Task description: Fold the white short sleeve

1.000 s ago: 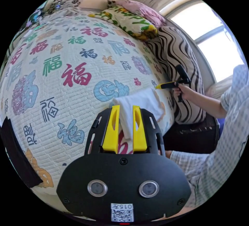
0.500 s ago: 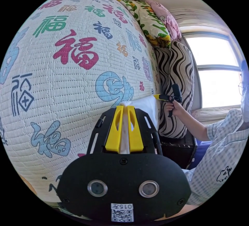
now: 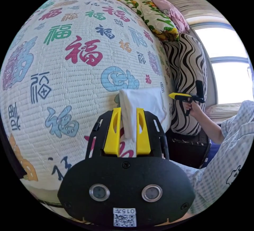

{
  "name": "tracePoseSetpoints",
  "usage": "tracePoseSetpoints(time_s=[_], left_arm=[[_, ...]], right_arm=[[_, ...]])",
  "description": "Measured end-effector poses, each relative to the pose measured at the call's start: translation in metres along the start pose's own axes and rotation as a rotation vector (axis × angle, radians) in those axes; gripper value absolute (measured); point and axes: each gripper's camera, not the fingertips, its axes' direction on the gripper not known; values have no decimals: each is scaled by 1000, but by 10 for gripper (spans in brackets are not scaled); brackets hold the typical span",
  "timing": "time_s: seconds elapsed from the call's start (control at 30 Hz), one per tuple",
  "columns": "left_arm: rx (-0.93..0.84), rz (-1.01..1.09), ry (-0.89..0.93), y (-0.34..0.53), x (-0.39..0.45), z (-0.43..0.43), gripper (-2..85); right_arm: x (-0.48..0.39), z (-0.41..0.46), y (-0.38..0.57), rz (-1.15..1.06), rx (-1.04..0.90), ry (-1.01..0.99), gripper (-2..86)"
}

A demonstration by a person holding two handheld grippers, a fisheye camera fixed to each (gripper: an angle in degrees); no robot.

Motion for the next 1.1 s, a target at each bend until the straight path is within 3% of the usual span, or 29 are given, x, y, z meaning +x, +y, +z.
tracePoseSetpoints(time_s=[0.07, 0.27, 0.5, 0.6, 0.8, 0.87, 1.0, 1.1], left_arm=[[-58, -2, -15, 11, 10, 9, 92], [-142, -60, -105, 22, 5, 40, 98], [-190, 5, -154, 21, -3, 39, 75], [-197, 6, -155, 21, -8, 30, 78], [-49, 18, -63, 24, -38, -20, 91], [-24, -18, 82, 19, -70, -32, 105], [-96, -11, 286, 8, -100, -31, 114], [-63, 127, 433, 0, -87, -42, 90]], right_arm=[[-32, 15, 2, -112, -64, 18, 32], [-56, 80, 2, -170, -229, 105, 11], [-43, 86, 13, -117, -222, 190, -4], [-37, 78, 17, -100, -208, 135, -2], [4, 40, 22, -12, -9, -58, 36], [37, 39, 19, 20, 45, -275, 59], [63, 53, 7, 20, -3, -355, 70], [42, 52, -8, -106, 13, -415, 44]])
